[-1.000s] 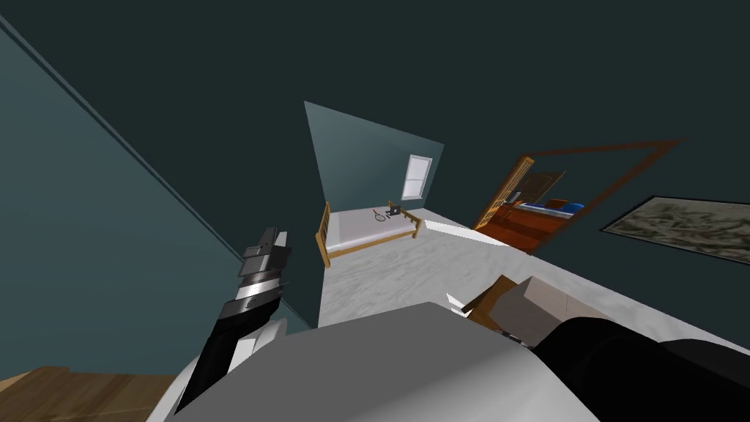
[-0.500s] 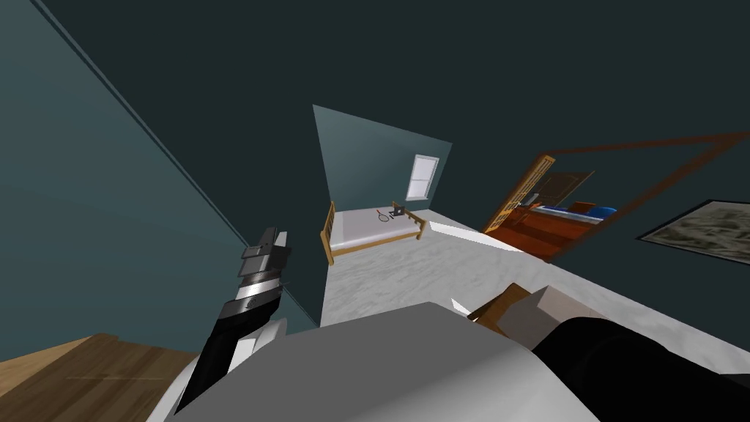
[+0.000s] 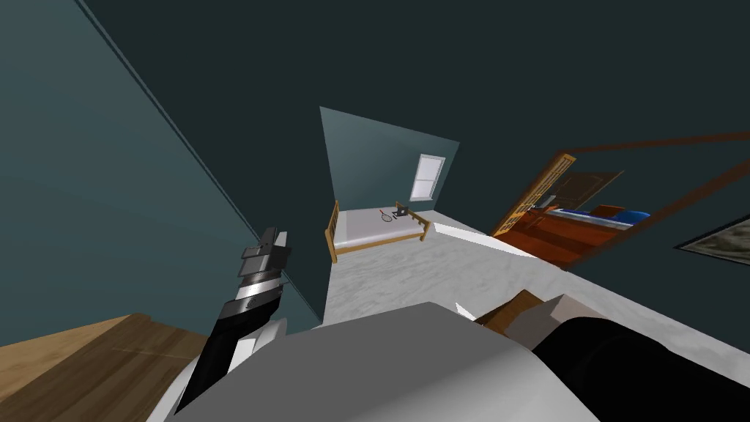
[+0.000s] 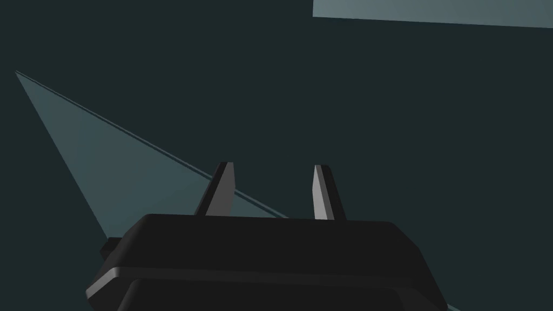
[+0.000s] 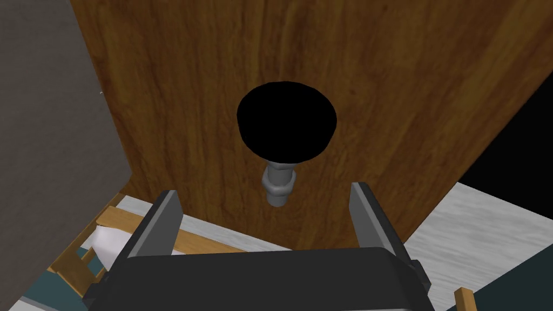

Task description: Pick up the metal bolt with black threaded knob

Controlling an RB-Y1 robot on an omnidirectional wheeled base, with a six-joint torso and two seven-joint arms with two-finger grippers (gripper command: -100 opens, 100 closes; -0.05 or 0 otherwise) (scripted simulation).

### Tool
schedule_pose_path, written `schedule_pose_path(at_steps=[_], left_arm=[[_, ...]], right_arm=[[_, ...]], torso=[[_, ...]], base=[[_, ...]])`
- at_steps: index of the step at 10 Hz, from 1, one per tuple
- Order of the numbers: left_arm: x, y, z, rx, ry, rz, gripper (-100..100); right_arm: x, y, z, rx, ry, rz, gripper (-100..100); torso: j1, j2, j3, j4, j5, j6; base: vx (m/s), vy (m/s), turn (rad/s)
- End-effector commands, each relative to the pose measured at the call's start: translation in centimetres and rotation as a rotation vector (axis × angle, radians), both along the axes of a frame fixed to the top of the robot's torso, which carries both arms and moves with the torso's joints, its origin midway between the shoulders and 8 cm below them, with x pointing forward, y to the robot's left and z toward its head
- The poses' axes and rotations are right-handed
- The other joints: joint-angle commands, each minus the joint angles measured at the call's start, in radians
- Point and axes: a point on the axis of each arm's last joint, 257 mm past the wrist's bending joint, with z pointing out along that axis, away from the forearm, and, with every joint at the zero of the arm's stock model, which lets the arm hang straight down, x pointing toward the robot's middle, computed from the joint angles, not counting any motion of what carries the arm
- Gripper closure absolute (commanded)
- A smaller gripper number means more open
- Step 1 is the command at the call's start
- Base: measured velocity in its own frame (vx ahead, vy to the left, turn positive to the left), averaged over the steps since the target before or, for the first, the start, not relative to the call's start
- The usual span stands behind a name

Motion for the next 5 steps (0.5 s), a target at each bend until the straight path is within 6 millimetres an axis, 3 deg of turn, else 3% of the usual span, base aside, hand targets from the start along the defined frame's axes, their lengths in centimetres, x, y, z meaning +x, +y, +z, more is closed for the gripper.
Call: schedule_pose_path(at_steps=[1, 4, 5], left_arm=[[0.0, 0.0, 0.0, 0.0, 0.0, 0.0, 0], [0.0, 0.0, 0.0, 0.0, 0.0, 0.0, 0], [0.0, 0.0, 0.0, 0.0, 0.0, 0.0, 0]], right_arm=[[-0.4, 0.3, -0.7, 0.0, 0.0, -0.043, -100], [-1.0, 0.8, -1.9, 0.001, 0.002, -0.114, -100], [-0.8, 0.7, -1.7, 0.002, 0.001, -0.094, -100]], torso=[[0.0, 0.0, 0.0, 0.0, 0.0, 0.0], [-0.002, 0.007, 0.004, 0.001, -0.001, 0.0], [-0.002, 0.007, 0.004, 0.002, -0.001, 0.001]], base=[[-0.103, -0.023, 0.271], [-0.141, -0.037, 0.252], [-0.06, -0.012, 0.048]])
